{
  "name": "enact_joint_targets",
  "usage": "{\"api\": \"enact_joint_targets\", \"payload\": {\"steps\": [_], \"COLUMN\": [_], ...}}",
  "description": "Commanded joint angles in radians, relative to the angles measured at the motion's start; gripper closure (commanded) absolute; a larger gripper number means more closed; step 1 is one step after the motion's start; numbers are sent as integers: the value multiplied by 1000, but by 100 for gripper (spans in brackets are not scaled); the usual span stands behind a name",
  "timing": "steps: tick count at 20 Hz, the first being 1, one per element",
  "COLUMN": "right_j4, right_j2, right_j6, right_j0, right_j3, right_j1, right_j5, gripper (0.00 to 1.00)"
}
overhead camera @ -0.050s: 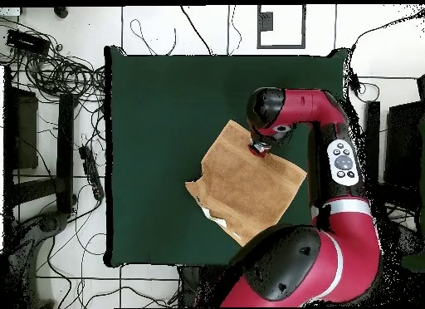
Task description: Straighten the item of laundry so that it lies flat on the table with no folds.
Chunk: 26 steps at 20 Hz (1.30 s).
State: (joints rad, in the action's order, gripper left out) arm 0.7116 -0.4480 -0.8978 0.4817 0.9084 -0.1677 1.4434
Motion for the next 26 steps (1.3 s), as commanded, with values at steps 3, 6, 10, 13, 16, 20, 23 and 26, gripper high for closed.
{"api": "enact_joint_targets", "payload": {"steps": [3, 6, 10, 13, 16, 20, 23, 26], "right_j4": [139, 130, 107, 83, 58, 48, 44, 44], "right_j2": [-21, -5, 4, 4, -6, 0, -7, -29], "right_j6": [76, 30, -1, -12, -6, 8, 43, 111], "right_j0": [-5, 10, 35, 61, 97, 101, 91, 63], "right_j3": [165, 239, 331, 408, 487, 498, 464, 358], "right_j1": [-16, -63, -121, -164, -210, -229, -217, -165], "right_j5": [-535, -560, -588, -608, -636, -627, -602, -538], "gripper": [100, 100, 100, 100, 100, 100, 100, 100]}}
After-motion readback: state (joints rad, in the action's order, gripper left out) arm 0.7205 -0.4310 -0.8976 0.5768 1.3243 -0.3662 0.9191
